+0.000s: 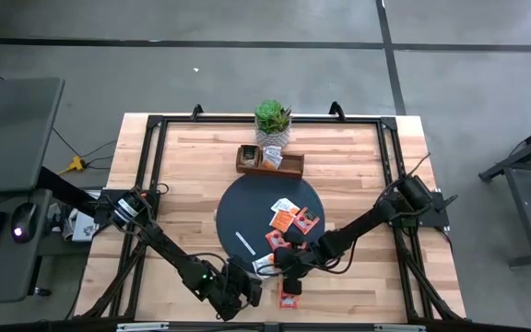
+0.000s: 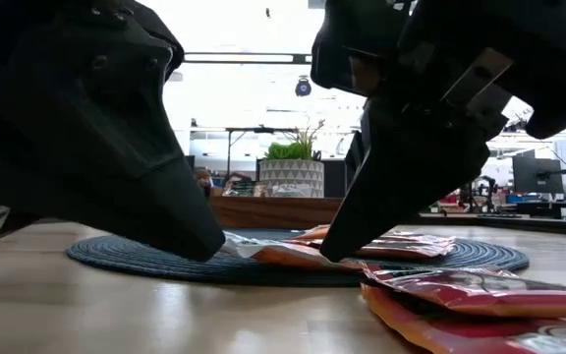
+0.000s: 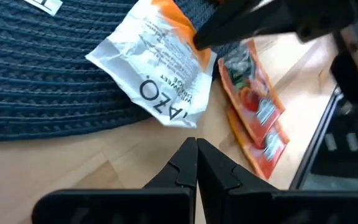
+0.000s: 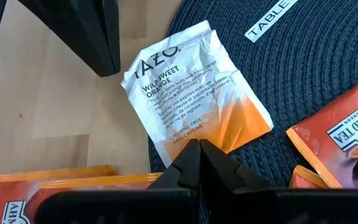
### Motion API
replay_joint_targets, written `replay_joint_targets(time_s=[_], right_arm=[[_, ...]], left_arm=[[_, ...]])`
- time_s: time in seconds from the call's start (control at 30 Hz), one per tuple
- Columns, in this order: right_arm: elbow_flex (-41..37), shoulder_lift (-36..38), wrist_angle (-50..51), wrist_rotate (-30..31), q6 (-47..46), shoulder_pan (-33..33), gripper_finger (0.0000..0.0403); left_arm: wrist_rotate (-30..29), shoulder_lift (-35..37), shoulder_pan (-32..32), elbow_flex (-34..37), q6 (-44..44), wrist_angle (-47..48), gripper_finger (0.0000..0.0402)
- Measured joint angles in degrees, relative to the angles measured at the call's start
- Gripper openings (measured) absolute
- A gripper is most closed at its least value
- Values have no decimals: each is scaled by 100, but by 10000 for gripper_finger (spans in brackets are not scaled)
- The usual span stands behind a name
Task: Pick & Place Tea
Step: Put the white tea bag into the middle section of the wooden organizer
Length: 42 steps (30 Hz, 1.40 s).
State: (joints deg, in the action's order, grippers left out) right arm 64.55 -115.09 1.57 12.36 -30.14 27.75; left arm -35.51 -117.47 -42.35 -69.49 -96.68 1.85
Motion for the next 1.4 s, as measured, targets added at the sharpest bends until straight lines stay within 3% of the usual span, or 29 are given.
replay_joint_targets(time_s=[0.23,0.47,0.73,1.1,1.4], right_arm=[[-2,-4,23,-11,-79,0,0],[-7,-7,24,-22,-90,2,0],[-11,-10,25,-26,-136,2,0],[-13,-12,26,-9,-202,2,0],[-13,-15,26,-5,-267,2,0]], left_arm=[[-402,0,-4,0,-1270,-48,26],[-656,0,-46,0,-2865,25,128],[-698,0,-39,0,-3226,351,214],[-754,0,144,0,-3261,401,223],[-449,13,382,-2,-3119,371,221]])
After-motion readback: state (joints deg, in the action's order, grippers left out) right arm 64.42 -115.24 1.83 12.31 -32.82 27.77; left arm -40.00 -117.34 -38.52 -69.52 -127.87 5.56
